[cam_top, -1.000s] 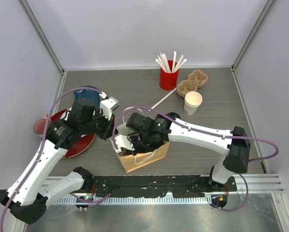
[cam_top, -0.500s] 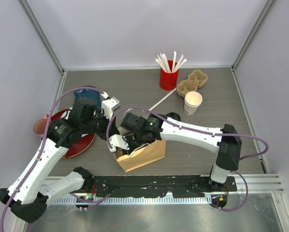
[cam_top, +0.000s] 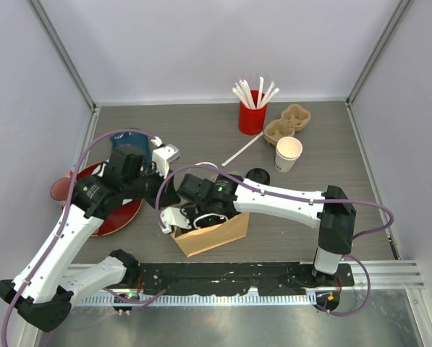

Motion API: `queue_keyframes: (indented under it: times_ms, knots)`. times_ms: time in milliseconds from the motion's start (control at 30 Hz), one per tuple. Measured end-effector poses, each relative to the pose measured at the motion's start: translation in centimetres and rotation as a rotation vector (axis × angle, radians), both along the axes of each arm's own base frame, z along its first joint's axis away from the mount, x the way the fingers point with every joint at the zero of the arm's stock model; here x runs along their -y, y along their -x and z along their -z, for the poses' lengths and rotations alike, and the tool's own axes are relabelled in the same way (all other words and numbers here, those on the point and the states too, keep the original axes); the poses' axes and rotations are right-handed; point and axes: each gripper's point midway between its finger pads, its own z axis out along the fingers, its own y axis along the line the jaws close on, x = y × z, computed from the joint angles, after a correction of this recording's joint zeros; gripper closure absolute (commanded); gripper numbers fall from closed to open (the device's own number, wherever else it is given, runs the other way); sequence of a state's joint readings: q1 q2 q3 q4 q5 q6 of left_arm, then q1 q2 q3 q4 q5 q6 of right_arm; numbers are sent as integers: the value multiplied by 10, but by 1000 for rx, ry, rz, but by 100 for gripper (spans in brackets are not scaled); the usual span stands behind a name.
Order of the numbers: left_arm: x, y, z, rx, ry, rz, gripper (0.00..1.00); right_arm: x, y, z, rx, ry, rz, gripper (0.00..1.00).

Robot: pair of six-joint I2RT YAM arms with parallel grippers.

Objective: Pack the takeout coffee

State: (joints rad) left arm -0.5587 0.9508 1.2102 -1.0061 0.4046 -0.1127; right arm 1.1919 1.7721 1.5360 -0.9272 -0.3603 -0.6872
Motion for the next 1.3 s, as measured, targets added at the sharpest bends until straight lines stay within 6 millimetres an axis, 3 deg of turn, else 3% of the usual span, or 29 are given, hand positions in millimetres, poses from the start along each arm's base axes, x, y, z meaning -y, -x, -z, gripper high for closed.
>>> queue_keyframes:
  times_ms: [400, 433, 467, 567, 833, 1300]
  knots:
    - [0, 0, 0, -9, 4, -6, 100, -1, 2, 2, -14, -9, -5, 98]
    - [0, 0, 0, -8, 4, -6, 100, -1, 2, 2, -15, -10, -5, 93]
    - [0, 0, 0, -8, 4, -6, 100, -2, 2, 2, -15, -10, -5, 79]
    - [0, 0, 0, -8, 4, -6, 100, -1, 1, 1, -12, -8, 0, 61]
    - [-2, -5, 0, 19, -9, -11, 100, -1, -10, -7, 41, 31, 26, 47]
    - [2, -15, 0, 48, -19, 2, 100, 4, -11, -31, 54, 29, 56, 37]
